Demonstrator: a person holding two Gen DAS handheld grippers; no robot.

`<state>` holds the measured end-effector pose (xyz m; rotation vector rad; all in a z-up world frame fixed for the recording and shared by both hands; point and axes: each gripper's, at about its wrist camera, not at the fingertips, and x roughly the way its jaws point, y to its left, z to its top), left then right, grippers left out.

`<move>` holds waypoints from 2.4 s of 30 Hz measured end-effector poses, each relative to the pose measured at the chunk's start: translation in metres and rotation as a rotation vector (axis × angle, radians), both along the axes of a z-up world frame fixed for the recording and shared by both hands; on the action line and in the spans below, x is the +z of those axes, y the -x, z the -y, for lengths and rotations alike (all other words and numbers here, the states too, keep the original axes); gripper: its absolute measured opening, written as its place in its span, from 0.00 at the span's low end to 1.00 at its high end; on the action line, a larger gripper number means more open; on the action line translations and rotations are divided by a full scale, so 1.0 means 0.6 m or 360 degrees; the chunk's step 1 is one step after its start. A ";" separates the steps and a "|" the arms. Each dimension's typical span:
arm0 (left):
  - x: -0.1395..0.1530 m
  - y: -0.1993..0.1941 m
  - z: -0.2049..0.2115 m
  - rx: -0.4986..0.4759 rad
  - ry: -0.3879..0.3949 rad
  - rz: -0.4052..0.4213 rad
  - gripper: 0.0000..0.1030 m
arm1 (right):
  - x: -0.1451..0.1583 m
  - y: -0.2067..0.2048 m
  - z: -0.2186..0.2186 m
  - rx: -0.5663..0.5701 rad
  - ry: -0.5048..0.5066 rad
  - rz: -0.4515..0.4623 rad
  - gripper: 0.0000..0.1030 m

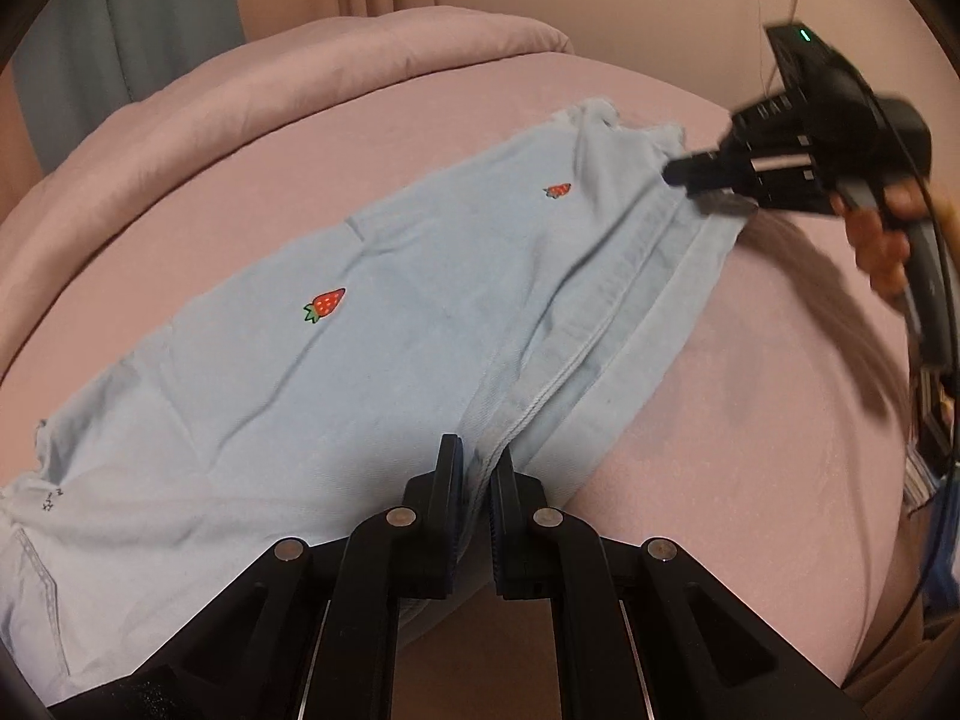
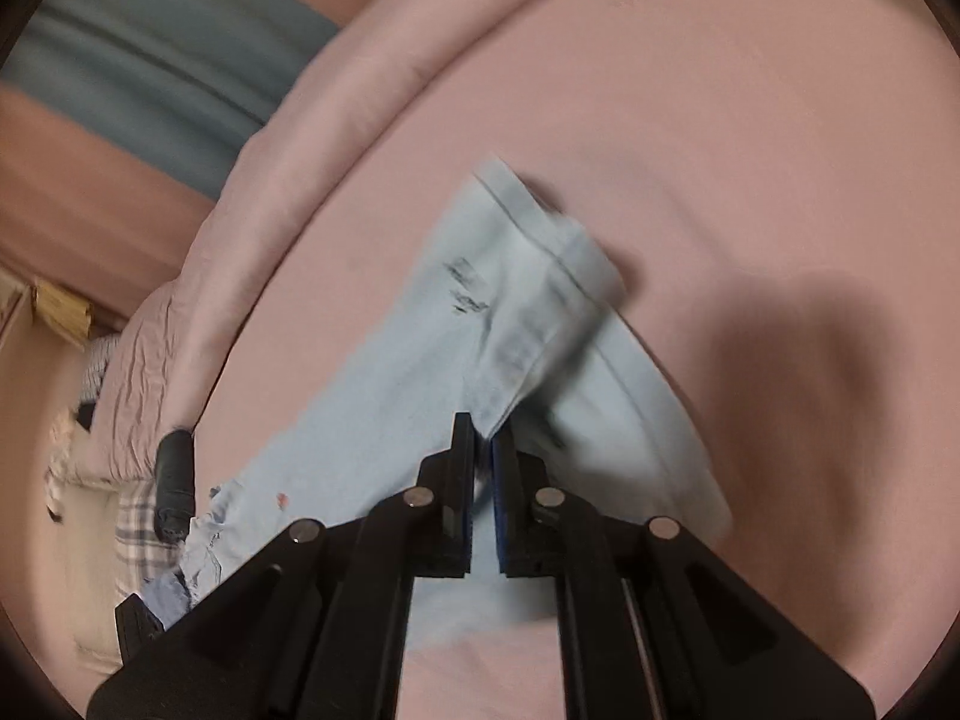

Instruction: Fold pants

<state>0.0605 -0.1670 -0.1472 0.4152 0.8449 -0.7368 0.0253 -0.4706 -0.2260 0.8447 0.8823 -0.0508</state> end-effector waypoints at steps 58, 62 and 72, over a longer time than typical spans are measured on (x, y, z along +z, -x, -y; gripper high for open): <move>-0.007 -0.118 -0.636 0.1334 0.0589 -0.0051 0.05 | 0.036 0.024 0.016 -0.0229 0.0359 -0.0228 0.25; 0.022 -0.084 -0.726 0.1437 0.0807 -0.0147 0.64 | 0.110 0.055 0.002 -0.0329 0.0635 -0.0114 0.47; -0.107 -0.073 -0.735 0.1543 0.1405 -0.0672 0.67 | 0.141 -0.011 -0.185 0.0257 0.0618 0.0114 0.49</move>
